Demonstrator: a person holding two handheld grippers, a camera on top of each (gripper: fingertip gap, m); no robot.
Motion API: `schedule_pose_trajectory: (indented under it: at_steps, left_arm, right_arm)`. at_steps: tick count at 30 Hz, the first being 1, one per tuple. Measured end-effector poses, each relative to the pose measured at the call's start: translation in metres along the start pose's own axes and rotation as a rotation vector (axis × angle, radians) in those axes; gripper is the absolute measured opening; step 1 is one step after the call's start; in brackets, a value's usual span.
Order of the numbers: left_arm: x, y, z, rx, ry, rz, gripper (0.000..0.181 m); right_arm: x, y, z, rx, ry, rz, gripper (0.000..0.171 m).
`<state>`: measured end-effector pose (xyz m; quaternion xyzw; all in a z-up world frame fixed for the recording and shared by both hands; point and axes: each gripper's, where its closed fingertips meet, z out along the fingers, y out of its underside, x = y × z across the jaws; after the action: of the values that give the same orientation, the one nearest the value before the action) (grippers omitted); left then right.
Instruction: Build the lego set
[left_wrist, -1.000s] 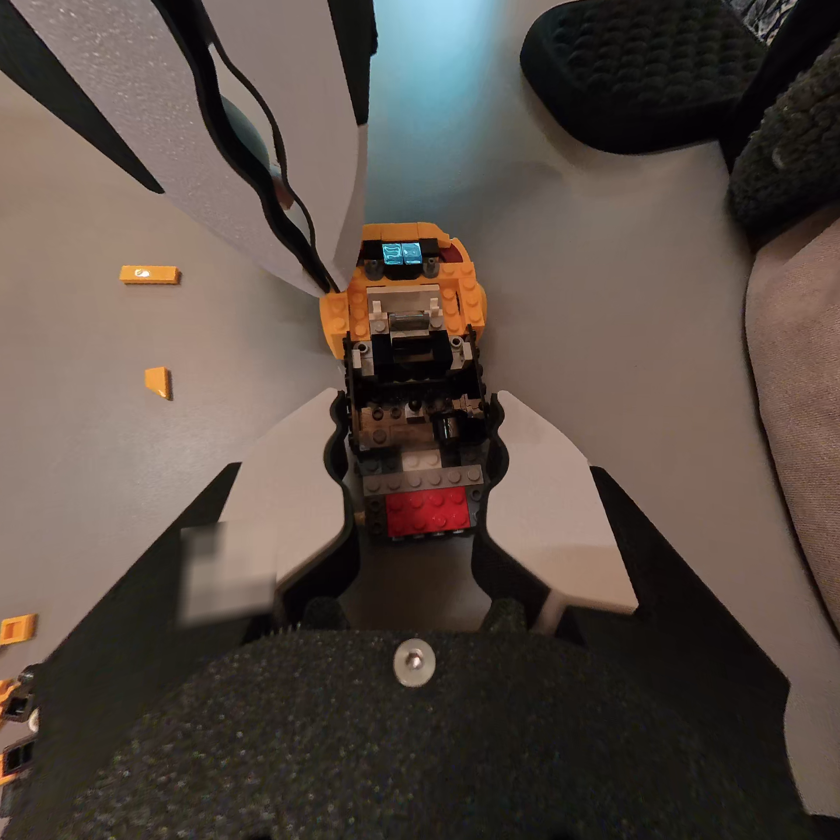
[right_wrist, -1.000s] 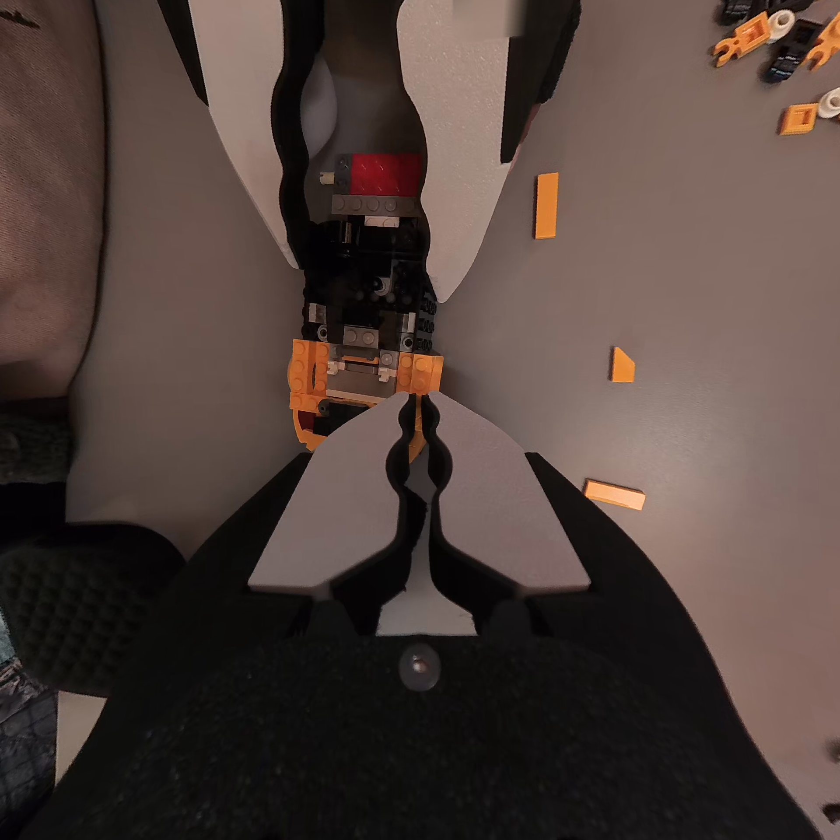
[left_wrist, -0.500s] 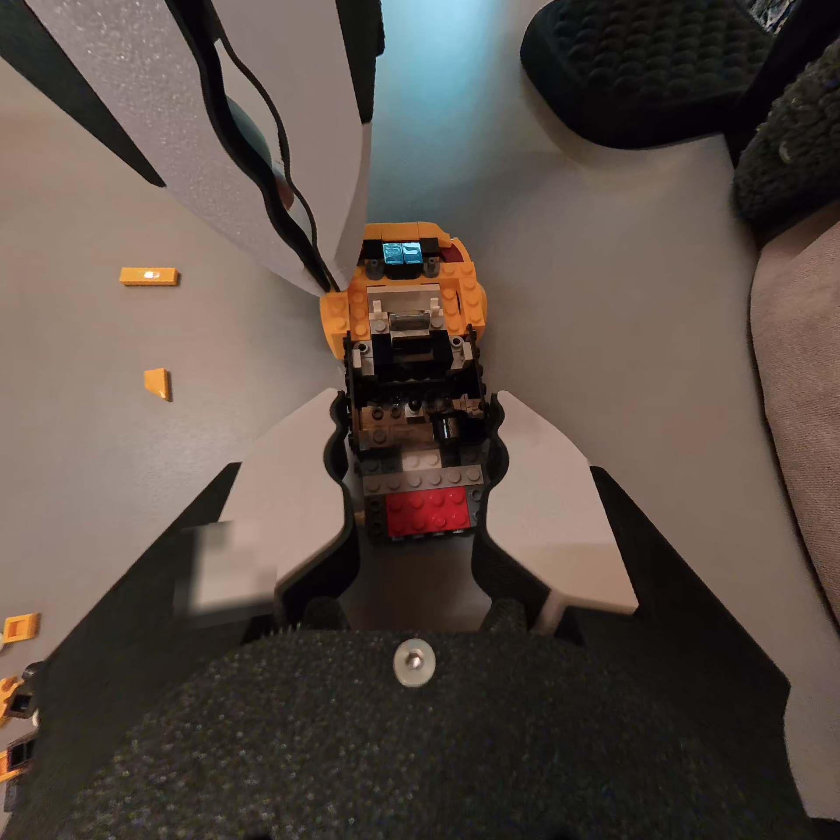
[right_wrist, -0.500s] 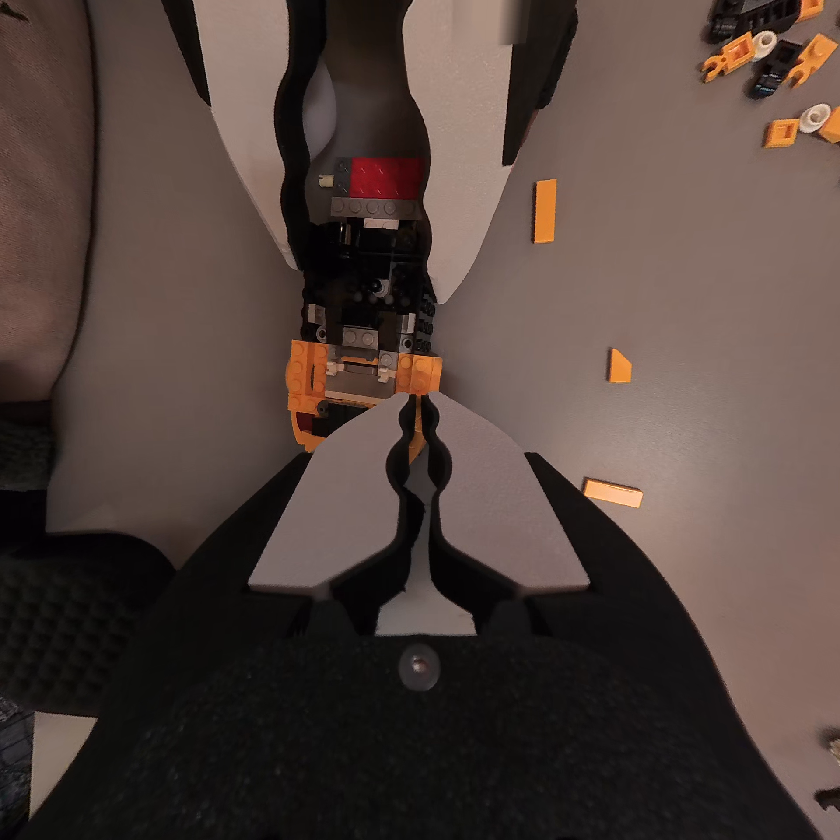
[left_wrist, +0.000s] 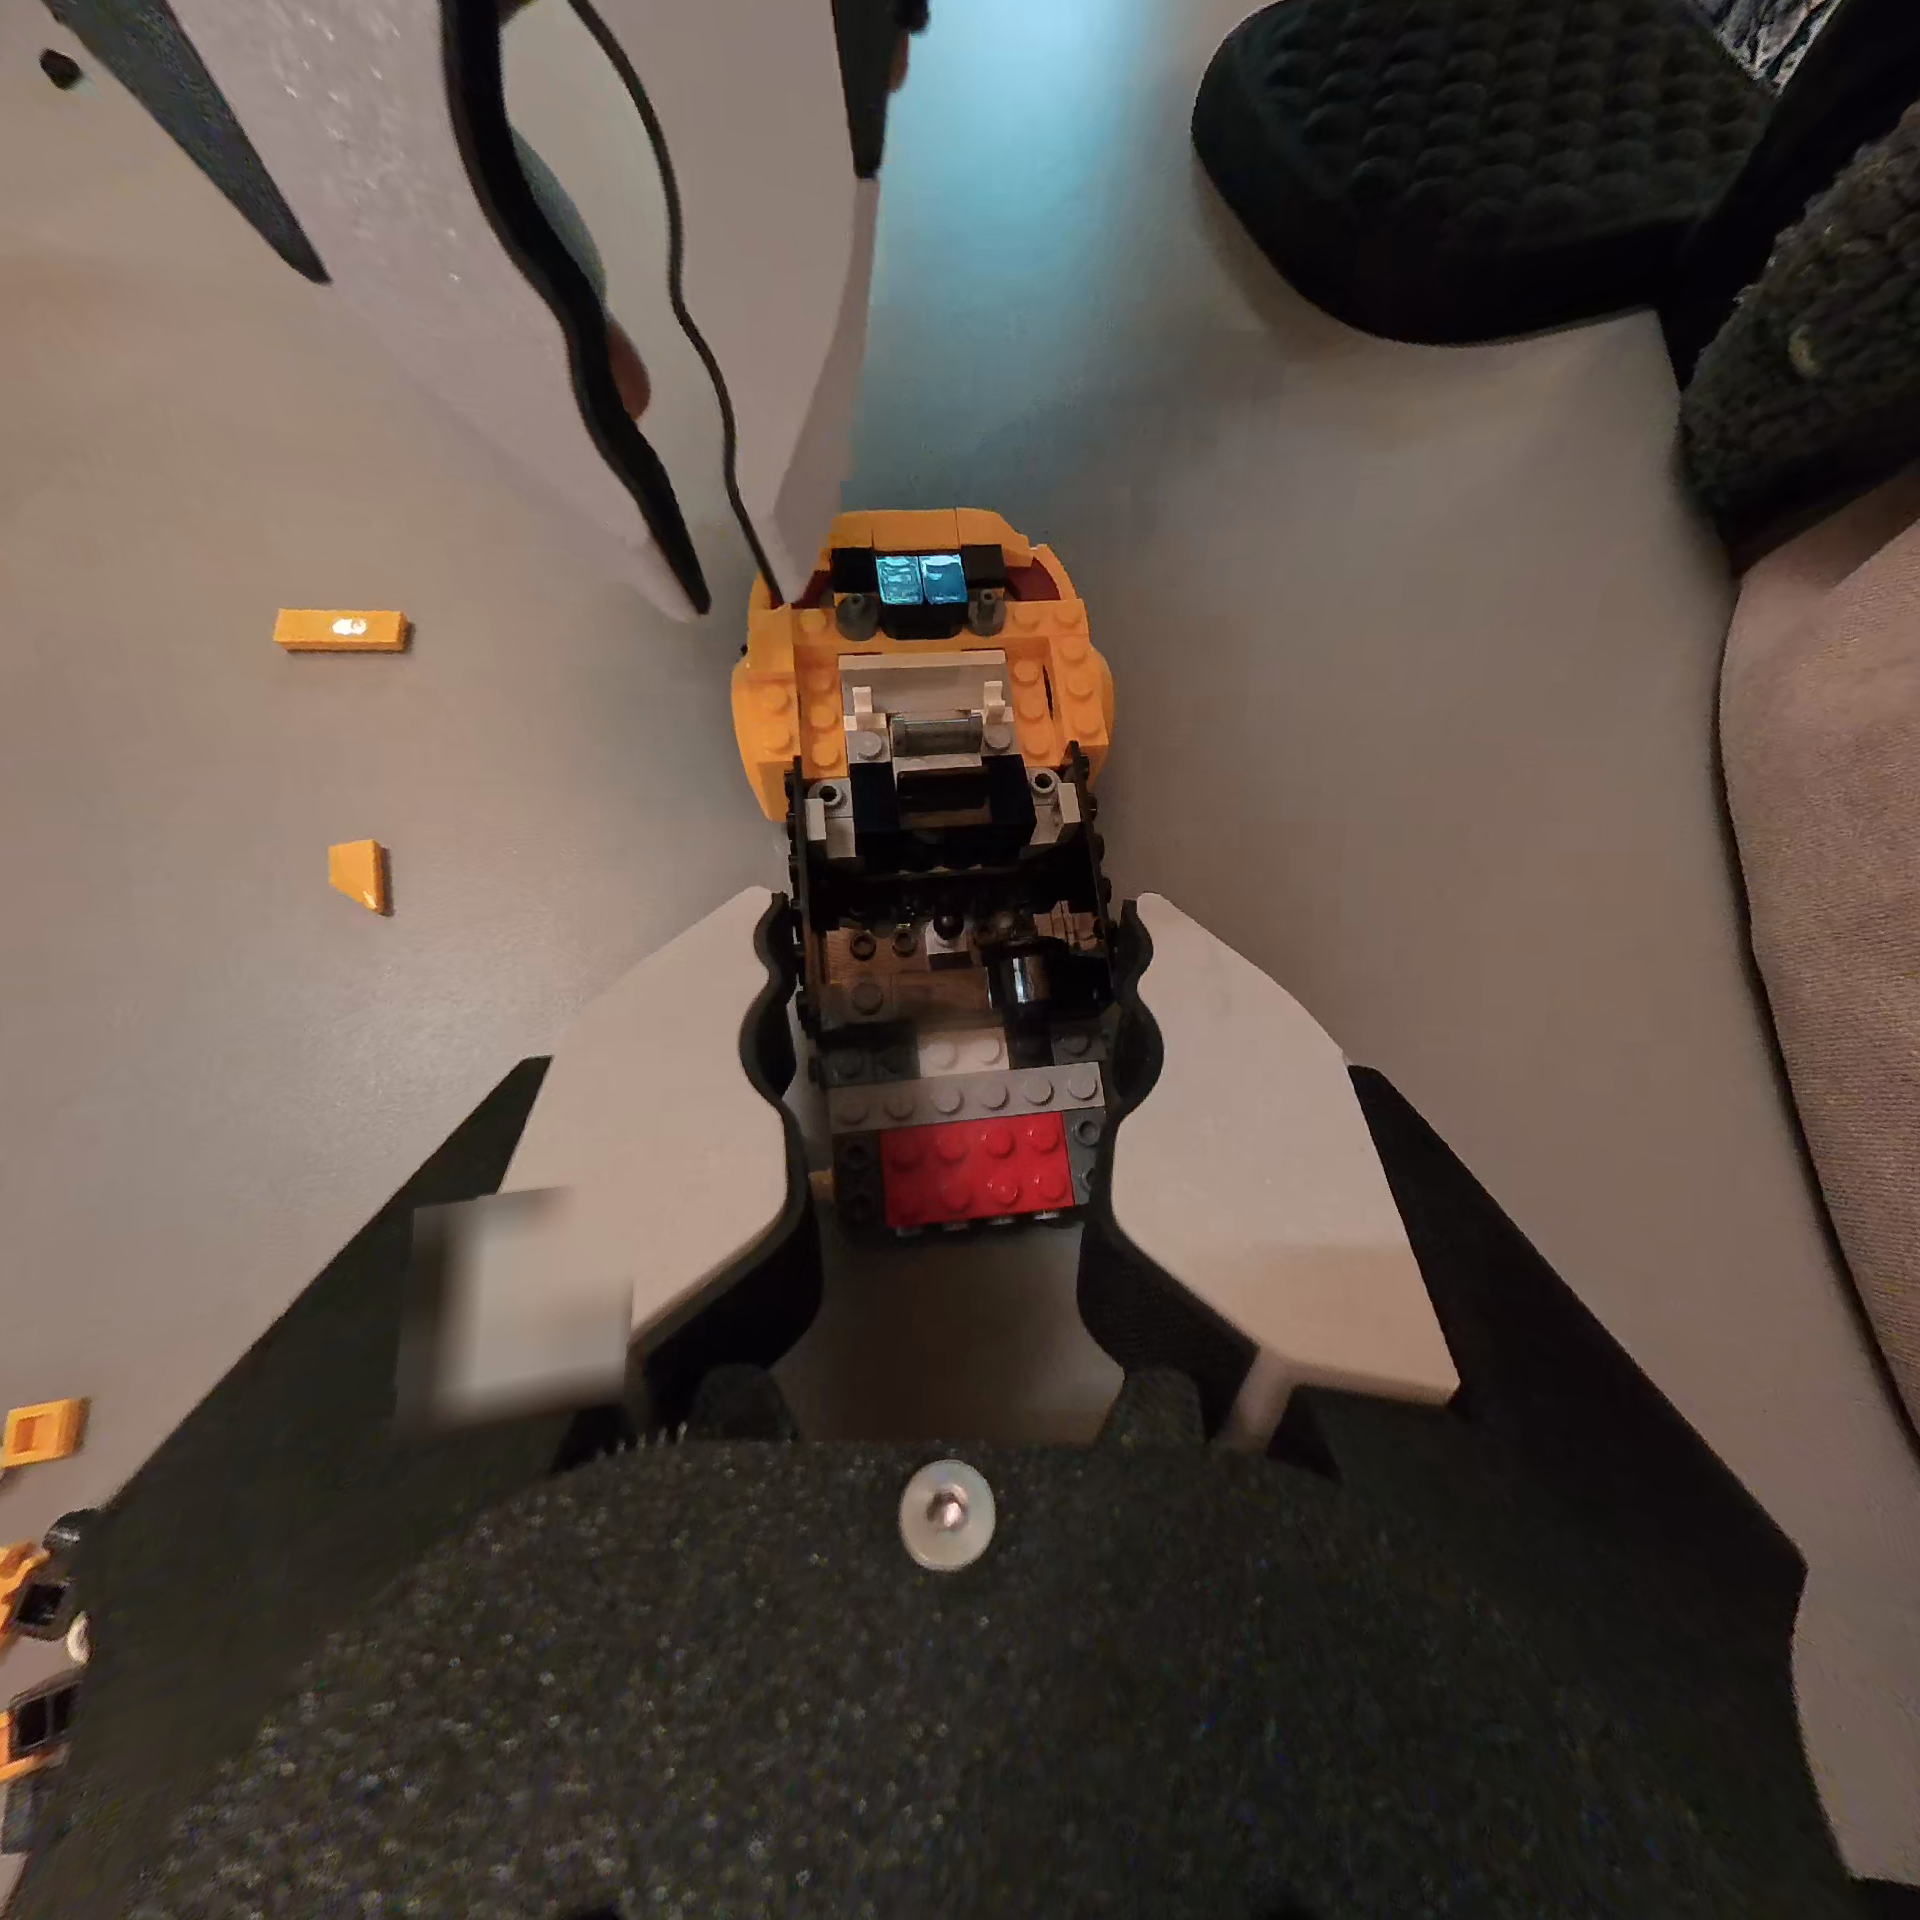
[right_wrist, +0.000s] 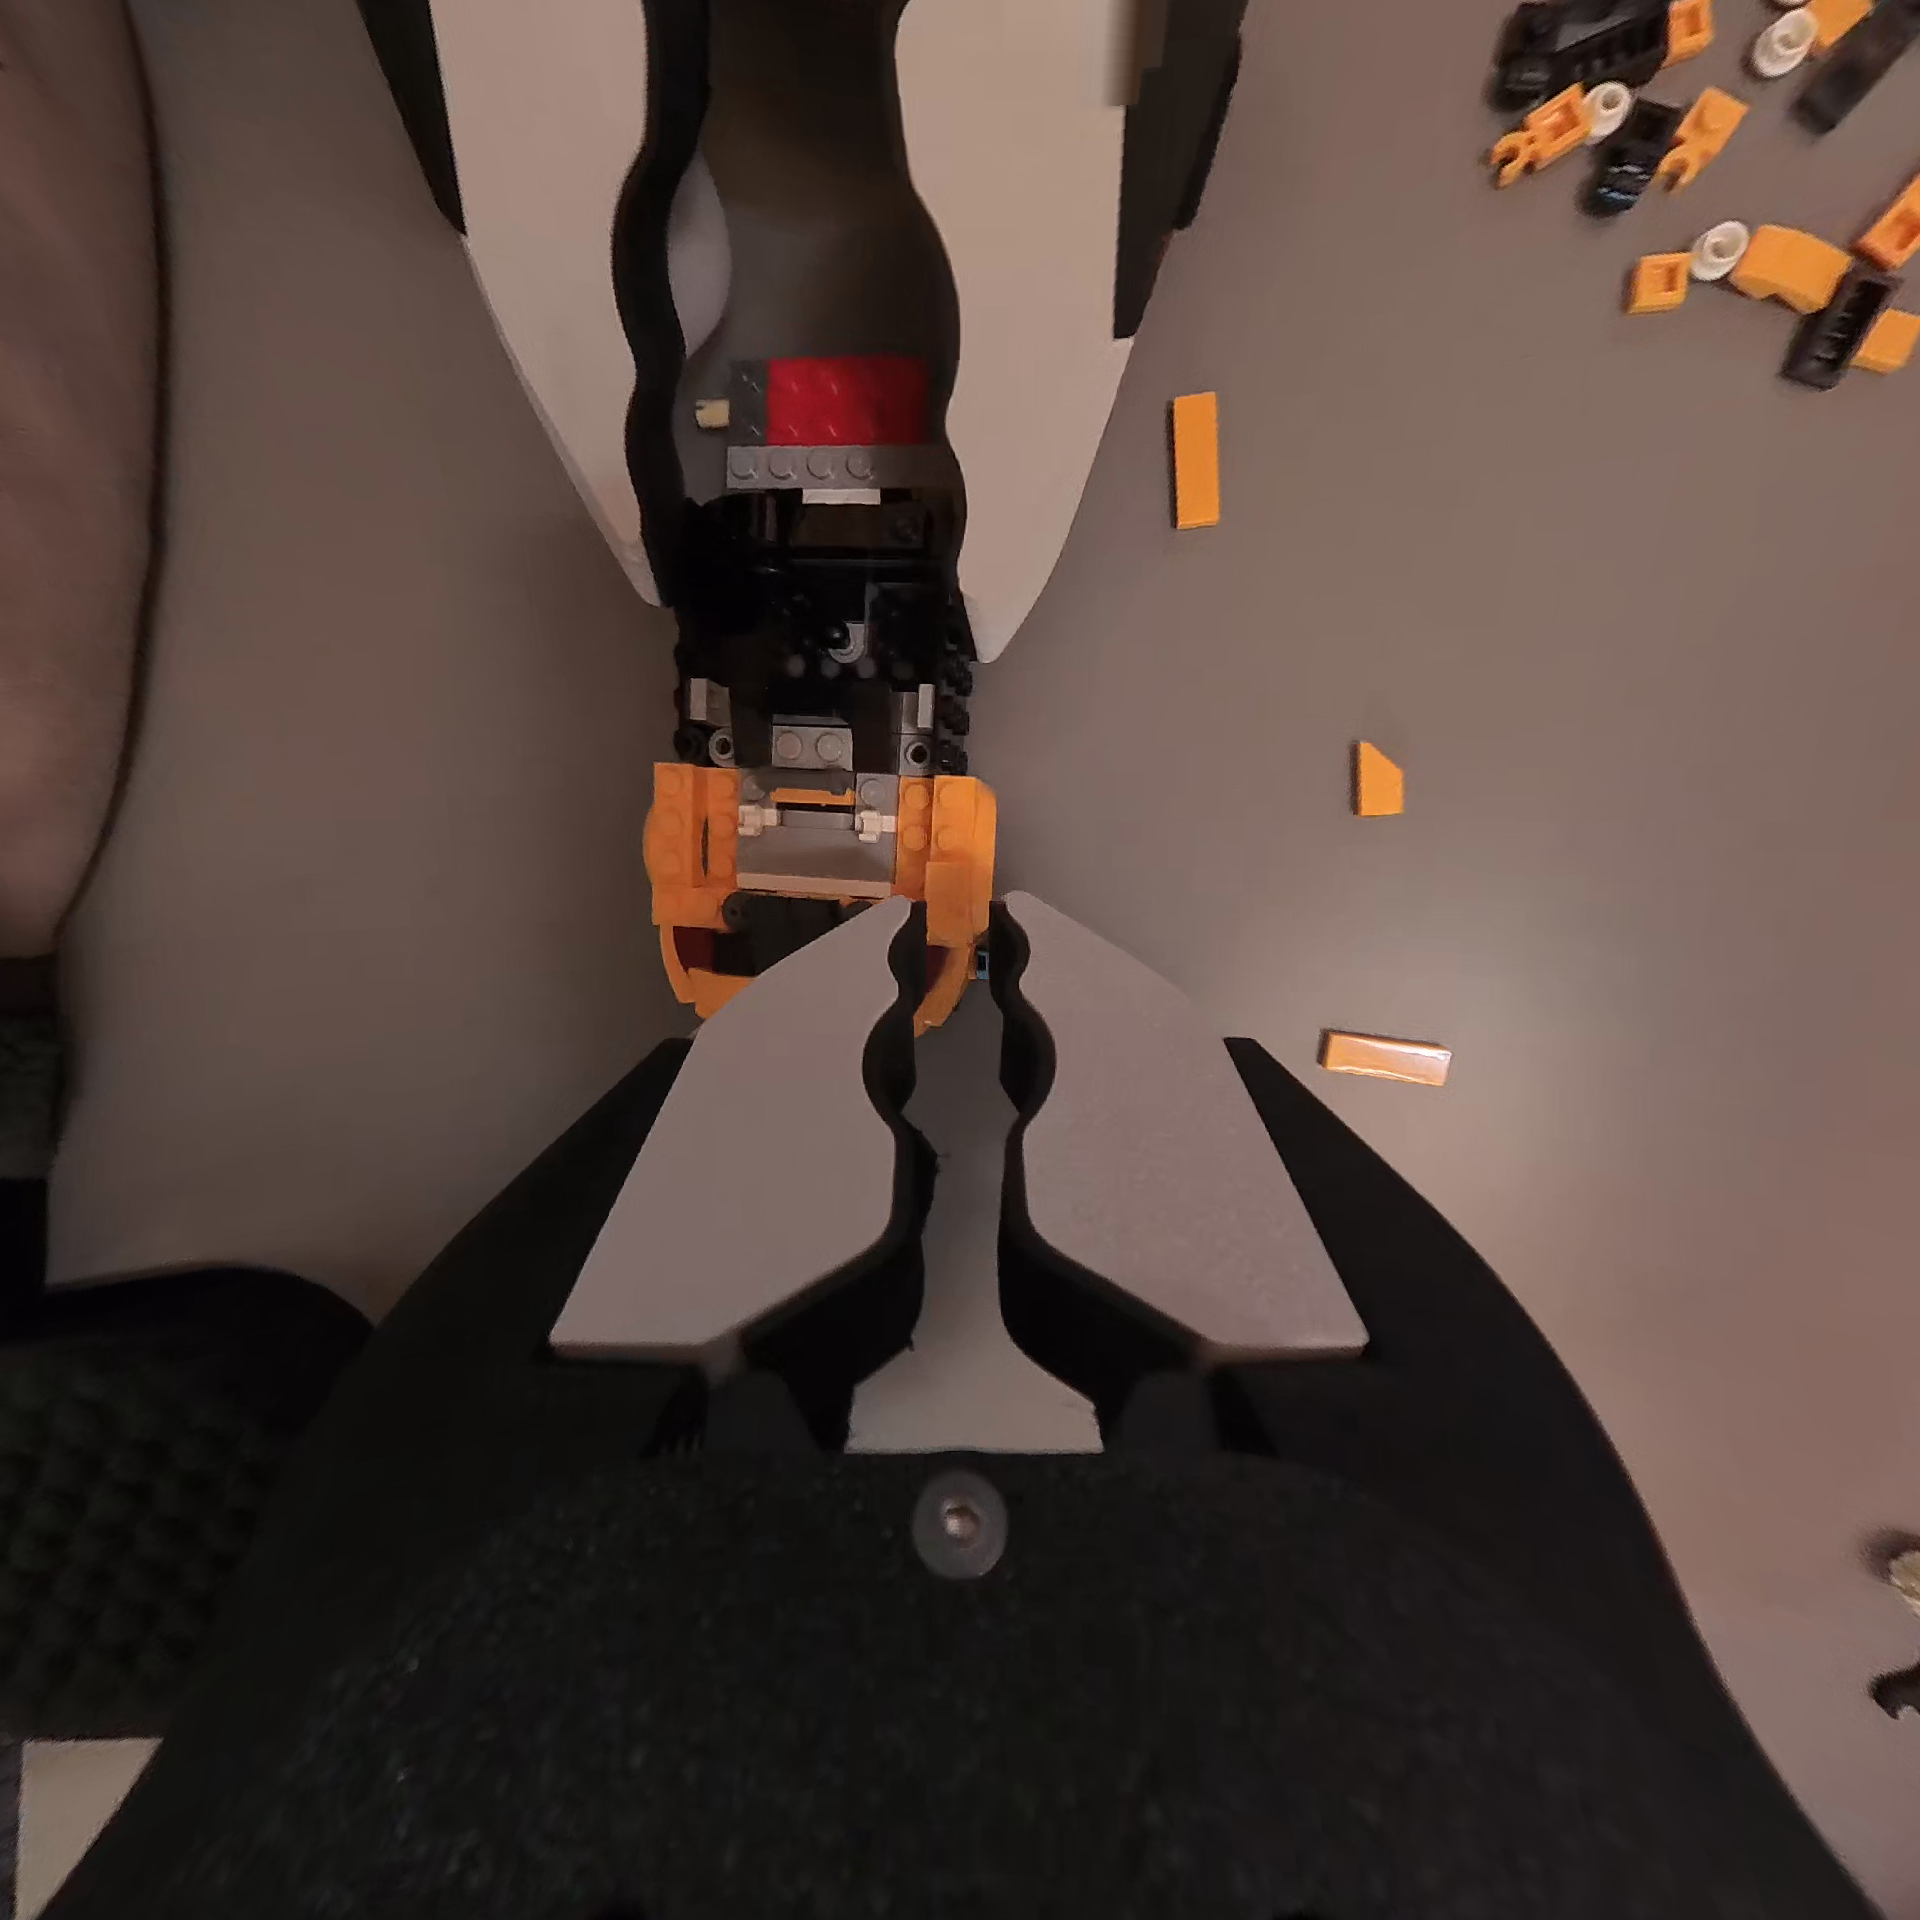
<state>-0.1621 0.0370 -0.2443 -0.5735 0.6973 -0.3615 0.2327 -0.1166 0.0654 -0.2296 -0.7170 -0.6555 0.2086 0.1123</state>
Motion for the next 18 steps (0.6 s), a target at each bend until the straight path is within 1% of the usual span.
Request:
schedule_pose_trajectory:
  at_steps: [4, 8, 11, 14, 18]
  left_arm:
    - [0.0002, -0.0001, 0.0, -0.003, -0.006, 0.005, 0.058]
    - [0.0007, -0.0001, -0.0001, -0.005, -0.004, 0.002, 0.058]
    - [-0.0003, 0.0005, -0.0006, -0.007, -0.006, -0.01, 0.058]
    - [-0.0008, 0.0008, -0.0011, -0.005, -0.004, -0.019, 0.058]
    - [-0.0004, 0.001, -0.0012, -0.006, 0.0, -0.022, 0.058]
  right_arm:
    - [-0.0031, -0.0013, 0.0066, -0.023, -0.003, -0.007, 0.012]
    - [-0.0018, -0.0002, 0.0104, -0.08, 0.036, -0.048, 0.009]
    - [0.0005, -0.0009, 0.0102, -0.081, 0.078, -0.081, 0.008]
    - [0.0005, -0.0021, 0.0098, -0.039, 0.111, -0.095, 0.008]
    - [0.0005, -0.0035, 0.0088, 0.078, 0.14, -0.07, 0.007]
